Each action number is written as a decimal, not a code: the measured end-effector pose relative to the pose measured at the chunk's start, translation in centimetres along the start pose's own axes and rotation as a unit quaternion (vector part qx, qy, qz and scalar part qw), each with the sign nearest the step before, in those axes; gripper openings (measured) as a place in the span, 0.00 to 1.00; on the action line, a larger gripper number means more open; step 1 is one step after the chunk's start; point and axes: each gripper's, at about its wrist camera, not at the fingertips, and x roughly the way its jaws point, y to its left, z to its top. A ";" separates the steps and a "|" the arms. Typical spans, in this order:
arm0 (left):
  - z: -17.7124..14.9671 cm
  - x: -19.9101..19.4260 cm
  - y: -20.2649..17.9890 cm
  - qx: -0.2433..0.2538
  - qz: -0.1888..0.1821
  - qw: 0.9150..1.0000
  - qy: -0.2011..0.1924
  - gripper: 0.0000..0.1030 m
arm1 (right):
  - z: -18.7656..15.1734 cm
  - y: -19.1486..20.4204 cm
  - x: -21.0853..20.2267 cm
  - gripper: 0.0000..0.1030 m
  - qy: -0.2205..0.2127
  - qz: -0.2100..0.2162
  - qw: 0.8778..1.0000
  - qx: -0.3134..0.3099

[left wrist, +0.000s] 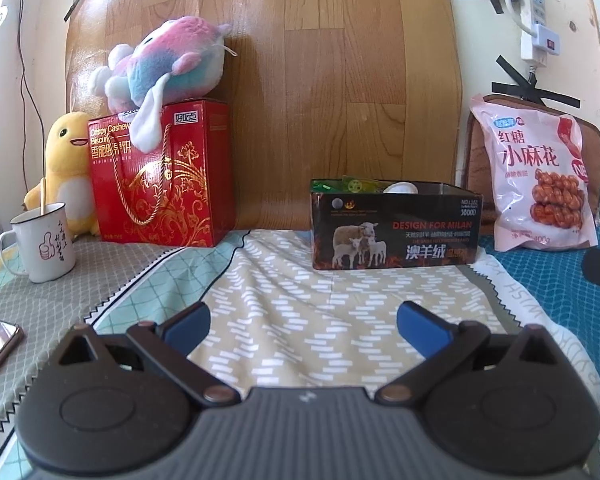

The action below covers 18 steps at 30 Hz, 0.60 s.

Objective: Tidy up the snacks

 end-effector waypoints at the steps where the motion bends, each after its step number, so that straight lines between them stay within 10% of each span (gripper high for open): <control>1: 0.0 0.0 0.0 0.001 0.001 1.000 0.000 1.00 | 0.0 0.0 0.0 1.00 0.000 0.000 1.000 0.001; 18: -0.1 -0.3 -0.4 0.016 0.005 1.000 -0.006 1.00 | -0.1 -0.1 0.0 1.00 0.003 0.002 1.000 0.004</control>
